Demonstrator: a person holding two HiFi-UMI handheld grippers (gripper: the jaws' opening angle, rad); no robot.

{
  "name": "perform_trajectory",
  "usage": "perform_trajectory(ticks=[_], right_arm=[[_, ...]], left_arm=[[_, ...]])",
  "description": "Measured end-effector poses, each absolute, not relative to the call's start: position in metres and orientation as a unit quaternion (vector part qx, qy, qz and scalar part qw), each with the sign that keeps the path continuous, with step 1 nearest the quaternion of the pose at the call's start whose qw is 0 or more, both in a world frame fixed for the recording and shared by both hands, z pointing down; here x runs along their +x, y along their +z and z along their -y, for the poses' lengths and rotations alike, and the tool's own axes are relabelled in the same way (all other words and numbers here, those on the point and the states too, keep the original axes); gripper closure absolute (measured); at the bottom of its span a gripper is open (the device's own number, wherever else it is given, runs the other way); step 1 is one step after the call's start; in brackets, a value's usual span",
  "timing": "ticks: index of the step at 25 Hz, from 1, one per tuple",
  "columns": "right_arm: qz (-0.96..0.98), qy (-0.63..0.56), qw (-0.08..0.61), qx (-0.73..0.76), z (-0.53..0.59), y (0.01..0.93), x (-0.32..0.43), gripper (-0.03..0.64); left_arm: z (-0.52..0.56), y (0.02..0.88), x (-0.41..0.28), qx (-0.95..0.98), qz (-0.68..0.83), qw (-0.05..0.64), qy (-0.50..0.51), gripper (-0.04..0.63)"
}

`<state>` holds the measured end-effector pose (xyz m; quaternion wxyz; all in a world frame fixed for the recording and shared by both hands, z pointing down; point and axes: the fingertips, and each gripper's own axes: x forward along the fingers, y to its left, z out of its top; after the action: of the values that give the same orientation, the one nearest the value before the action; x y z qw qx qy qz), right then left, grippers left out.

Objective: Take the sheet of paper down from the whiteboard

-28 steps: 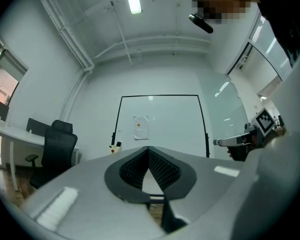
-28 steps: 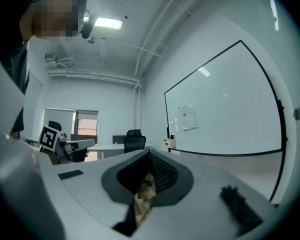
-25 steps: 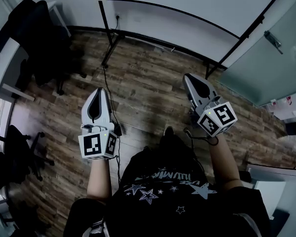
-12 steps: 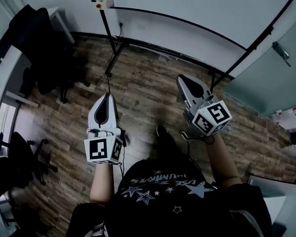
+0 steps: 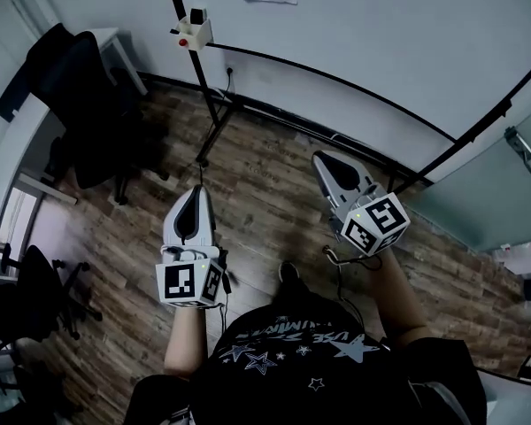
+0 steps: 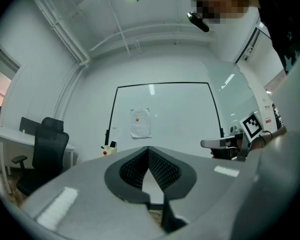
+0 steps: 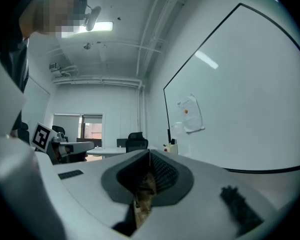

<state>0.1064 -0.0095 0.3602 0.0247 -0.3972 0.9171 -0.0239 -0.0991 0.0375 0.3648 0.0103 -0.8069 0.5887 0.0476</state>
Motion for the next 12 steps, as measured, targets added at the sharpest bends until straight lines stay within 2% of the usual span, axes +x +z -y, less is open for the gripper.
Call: perform_trajectory(ticks=[12], right_arm=[[-0.927,-0.029,0.039,-0.372,0.091,0.354,0.143,0.6]], left_arm=[[0.031,0.351,-0.074,-0.781,-0.622,0.035,0.039,0.586]])
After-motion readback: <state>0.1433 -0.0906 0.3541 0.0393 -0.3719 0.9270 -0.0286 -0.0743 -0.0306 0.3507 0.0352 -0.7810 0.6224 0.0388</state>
